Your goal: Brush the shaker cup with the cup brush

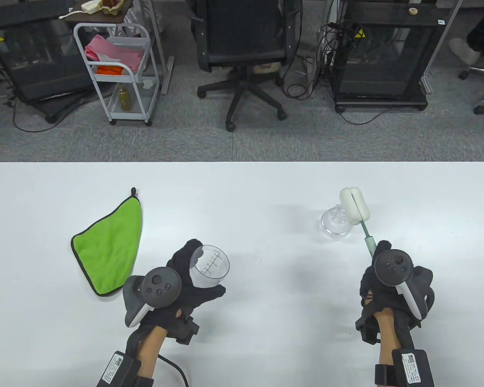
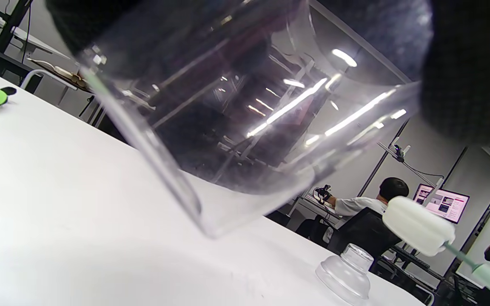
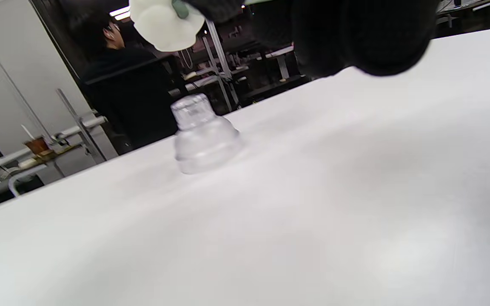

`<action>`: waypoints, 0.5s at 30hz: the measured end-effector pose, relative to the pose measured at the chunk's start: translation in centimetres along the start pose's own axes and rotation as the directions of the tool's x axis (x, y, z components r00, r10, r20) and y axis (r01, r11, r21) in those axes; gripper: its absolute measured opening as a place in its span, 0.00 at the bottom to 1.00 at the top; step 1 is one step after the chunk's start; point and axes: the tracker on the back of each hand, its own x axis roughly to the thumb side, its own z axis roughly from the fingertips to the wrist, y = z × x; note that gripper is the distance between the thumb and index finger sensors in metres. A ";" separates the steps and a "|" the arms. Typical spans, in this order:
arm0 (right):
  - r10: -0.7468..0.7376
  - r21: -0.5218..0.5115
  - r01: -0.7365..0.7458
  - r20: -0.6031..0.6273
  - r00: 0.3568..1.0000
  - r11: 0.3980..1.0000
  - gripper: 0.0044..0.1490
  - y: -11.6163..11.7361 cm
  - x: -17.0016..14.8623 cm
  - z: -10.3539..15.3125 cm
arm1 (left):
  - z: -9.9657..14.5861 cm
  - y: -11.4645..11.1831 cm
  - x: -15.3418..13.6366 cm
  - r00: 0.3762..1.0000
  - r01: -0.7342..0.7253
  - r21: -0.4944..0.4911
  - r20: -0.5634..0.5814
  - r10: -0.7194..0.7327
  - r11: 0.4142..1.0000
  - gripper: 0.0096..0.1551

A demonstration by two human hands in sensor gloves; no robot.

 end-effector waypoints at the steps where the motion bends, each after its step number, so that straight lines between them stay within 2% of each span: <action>1: 0.061 0.027 -0.060 -0.023 0.998 0.998 0.44 0.5 -0.1 -0.4 | 0.0 -0.1 0.0 1.000 0.002 -0.003 0.006 -0.002 1.000 0.71; 3: 0.161 0.040 -0.159 -0.061 0.985 0.986 0.45 1.5 -0.2 -0.9 | -0.1 -0.2 0.1 1.000 0.006 -0.016 0.010 -0.006 1.000 0.72; 7: 0.230 0.076 -0.222 -0.115 0.966 0.972 0.46 3.3 -0.5 -2.0 | -0.1 -0.5 0.2 1.000 0.014 -0.031 0.016 -0.014 0.999 0.71; 12: 0.365 0.044 -0.364 -0.219 0.905 0.930 0.48 3.7 -1.3 -3.0 | 0.0 -0.7 0.6 0.999 0.021 -0.055 0.036 -0.019 0.998 0.72; 15: 0.407 0.052 -0.405 -0.200 0.891 0.913 0.50 4.2 -1.6 -3.4 | 0.0 -0.7 0.9 0.999 0.020 -0.053 0.043 -0.018 0.998 0.71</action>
